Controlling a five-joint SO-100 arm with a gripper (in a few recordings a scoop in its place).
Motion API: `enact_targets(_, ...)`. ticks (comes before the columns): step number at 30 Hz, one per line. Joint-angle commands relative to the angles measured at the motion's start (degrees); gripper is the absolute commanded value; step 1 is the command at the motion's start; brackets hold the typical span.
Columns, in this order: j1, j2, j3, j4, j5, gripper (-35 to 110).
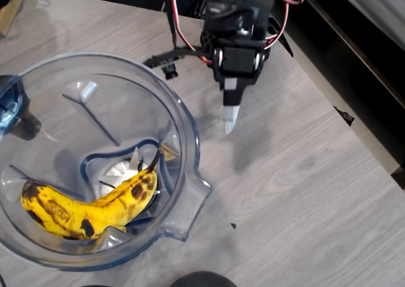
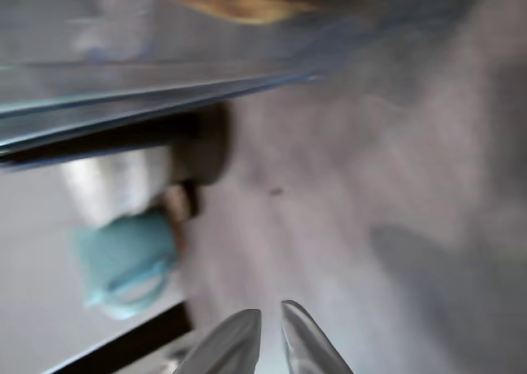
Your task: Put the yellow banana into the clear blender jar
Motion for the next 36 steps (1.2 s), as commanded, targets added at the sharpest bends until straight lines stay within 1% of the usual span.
enact_targets(1, -0.18, 2.99, 4.66, -1.41, 0.09, 0)
enact_targets(5, 0.0, 2.99, 9.67, -2.64, 0.7, 0)
enact_targets(10, 0.09, 2.99, 17.67, -7.65, 0.53, 0)
enact_targets(14, -0.18, 2.99, 18.11, -8.09, 0.97, 0)
enact_targets(17, -0.18, 2.99, 18.11, -6.86, 0.97, 0)
enact_targets(20, -0.35, 2.99, 18.11, -2.9, 1.23, 0)
enact_targets(26, -5.54, 2.99, 18.11, 5.1, 1.23, 0)
enact_targets(36, -5.54, 2.99, 18.11, 5.1, 1.23, 0)
